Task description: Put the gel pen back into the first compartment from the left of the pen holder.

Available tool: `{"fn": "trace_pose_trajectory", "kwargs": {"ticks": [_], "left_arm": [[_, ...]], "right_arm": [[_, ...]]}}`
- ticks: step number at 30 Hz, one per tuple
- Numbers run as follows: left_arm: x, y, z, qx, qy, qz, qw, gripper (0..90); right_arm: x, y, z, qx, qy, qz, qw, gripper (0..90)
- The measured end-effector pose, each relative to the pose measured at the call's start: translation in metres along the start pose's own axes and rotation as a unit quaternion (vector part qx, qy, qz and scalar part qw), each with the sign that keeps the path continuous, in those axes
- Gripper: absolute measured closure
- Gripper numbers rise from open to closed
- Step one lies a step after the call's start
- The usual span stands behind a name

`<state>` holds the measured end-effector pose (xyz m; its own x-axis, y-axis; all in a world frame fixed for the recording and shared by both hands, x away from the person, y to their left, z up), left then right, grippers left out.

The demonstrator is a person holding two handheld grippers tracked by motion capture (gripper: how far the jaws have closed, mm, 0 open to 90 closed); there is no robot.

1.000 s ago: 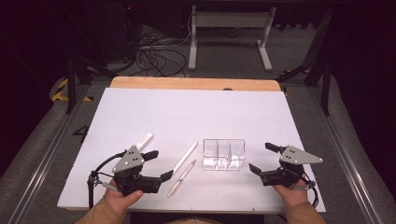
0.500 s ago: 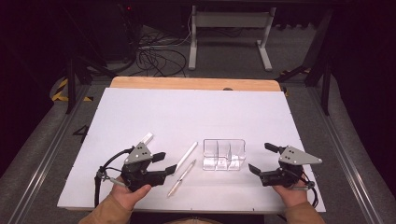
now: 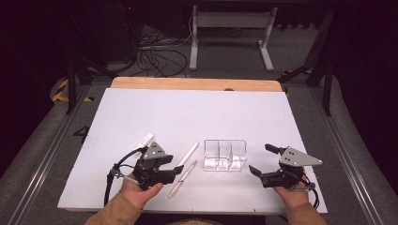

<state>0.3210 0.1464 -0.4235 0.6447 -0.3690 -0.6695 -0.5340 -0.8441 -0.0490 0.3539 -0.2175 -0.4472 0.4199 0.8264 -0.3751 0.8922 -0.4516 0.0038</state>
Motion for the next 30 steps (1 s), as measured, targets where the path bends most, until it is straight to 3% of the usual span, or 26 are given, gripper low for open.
{"fn": "trace_pose_trajectory", "kwargs": {"ticks": [19,30], "left_arm": [[0.041,0.017,0.001,0.002,-0.060,-0.006,0.9982,48.6],[0.058,0.020,0.004,0.008,-0.101,-0.012,0.9948,49.8]], "right_arm": [[0.002,-0.001,0.001,-0.003,-0.007,-0.004,1.0000,5.4],[0.004,-0.002,0.002,-0.003,-0.012,-0.012,0.9998,5.5]]}}
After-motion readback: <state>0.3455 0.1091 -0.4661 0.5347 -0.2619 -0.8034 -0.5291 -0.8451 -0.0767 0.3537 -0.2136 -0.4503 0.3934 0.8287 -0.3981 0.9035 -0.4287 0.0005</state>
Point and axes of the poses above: each handheld gripper's, and its own axes: x roughly forward along the jaws, z roughly out of its underside, y roughly to its right, the point moved 3 cm from there along x, roughly forward along the jaws, and after that the axes turned 14 degrees about -z, right-handed, at the moved point
